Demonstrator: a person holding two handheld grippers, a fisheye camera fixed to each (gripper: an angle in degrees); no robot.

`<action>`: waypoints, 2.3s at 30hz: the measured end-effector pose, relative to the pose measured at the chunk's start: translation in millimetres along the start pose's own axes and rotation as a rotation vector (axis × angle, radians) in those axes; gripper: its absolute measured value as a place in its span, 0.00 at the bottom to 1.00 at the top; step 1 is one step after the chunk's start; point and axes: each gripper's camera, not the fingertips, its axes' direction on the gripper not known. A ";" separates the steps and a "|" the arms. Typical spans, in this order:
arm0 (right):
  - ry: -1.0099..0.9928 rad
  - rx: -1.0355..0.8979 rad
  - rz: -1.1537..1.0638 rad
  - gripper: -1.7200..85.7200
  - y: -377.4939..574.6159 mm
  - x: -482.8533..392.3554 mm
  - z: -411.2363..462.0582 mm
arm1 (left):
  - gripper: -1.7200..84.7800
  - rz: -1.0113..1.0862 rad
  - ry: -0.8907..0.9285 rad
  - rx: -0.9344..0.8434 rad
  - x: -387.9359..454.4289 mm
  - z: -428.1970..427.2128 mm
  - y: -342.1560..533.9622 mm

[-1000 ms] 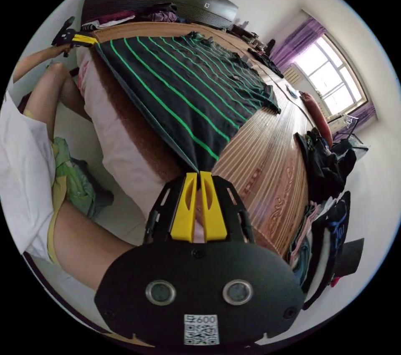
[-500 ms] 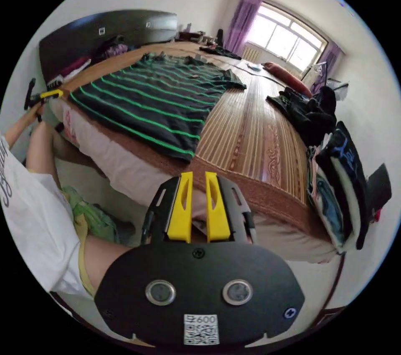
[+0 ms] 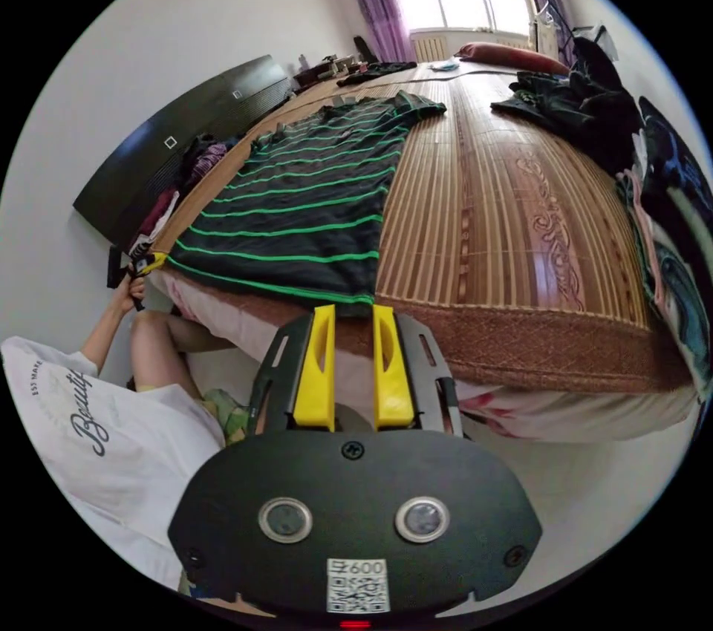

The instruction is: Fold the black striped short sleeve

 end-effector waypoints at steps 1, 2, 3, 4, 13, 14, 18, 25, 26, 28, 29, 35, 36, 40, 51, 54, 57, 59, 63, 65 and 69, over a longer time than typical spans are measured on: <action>-0.009 0.003 0.011 0.08 -0.9 1.0 -4.3 | 0.11 0.002 -0.012 0.008 -2.2 -5.5 -1.7; -0.024 0.007 0.028 0.08 -2.9 2.5 -11.4 | 0.11 0.008 -0.019 0.011 -6.8 -13.3 -6.9; -0.023 0.011 0.040 0.07 -5.2 2.8 -17.8 | 0.11 -0.001 -0.005 -0.016 -13.3 -15.2 -13.9; -0.016 0.010 0.042 0.07 -6.7 2.3 -20.7 | 0.12 -0.008 0.009 -0.033 -16.6 -14.5 -17.5; 0.039 -0.030 -0.051 0.01 -22.8 -31.9 -72.8 | 0.05 0.080 0.045 -0.164 -17.6 -21.8 -54.8; -0.001 -0.044 -0.083 0.01 -28.0 -38.3 -82.8 | 0.05 0.080 0.123 -0.180 -18.2 -29.8 -63.3; -0.282 0.148 -0.153 0.01 -61.0 -60.4 -166.5 | 0.04 0.174 0.376 -0.025 3.2 -102.1 -110.8; -0.422 0.376 -0.026 0.01 -112.6 -41.7 -242.5 | 0.04 0.060 0.483 0.091 -18.6 -143.5 -174.8; -0.391 0.327 -0.002 0.01 -111.7 -38.4 -239.3 | 0.03 0.058 0.450 0.052 -26.0 -142.2 -170.8; -0.320 0.221 -0.009 0.01 -102.3 -39.2 -229.7 | 0.04 0.029 0.409 -0.036 -41.7 -136.1 -155.0; -0.252 0.130 0.003 0.01 -93.0 -38.5 -219.7 | 0.04 -0.003 0.357 -0.093 -55.2 -131.6 -140.8; -0.148 -0.077 0.042 0.01 -62.2 -35.6 -175.6 | 0.03 -0.072 0.251 -0.215 -93.0 -103.0 -96.5; -0.156 -0.062 0.023 0.01 -63.5 -42.1 -179.6 | 0.03 -0.065 0.265 -0.193 -90.2 -106.2 -99.3; -0.268 -0.037 -0.090 0.01 -69.5 -64.7 -215.7 | 0.03 0.021 0.325 -0.164 -70.2 -135.3 -115.8; -0.400 0.335 0.190 0.01 -205.2 6.0 -243.6 | 0.03 -0.304 0.537 -0.067 -115.2 -105.1 -299.7; -0.310 0.150 0.272 0.01 -231.0 18.5 -166.0 | 0.03 -0.343 0.336 -0.213 -130.0 -55.7 -307.2; -0.171 0.019 0.243 0.01 -236.2 11.3 -115.8 | 0.03 -0.352 0.301 -0.232 -132.1 -39.5 -301.2; -0.129 -0.001 0.219 0.01 -236.1 8.6 -103.0 | 0.03 -0.366 0.315 -0.215 -135.6 -40.0 -297.0; -0.185 0.055 0.228 0.01 -233.6 18.4 -103.1 | 0.03 -0.370 0.368 -0.187 -138.7 -47.3 -294.0; -0.241 0.099 0.252 0.01 -231.9 25.9 -109.8 | 0.03 -0.365 0.386 -0.181 -136.3 -49.6 -295.3; -0.332 0.164 0.242 0.01 -223.8 28.6 -130.6 | 0.03 -0.317 0.451 -0.180 -118.8 -59.5 -297.8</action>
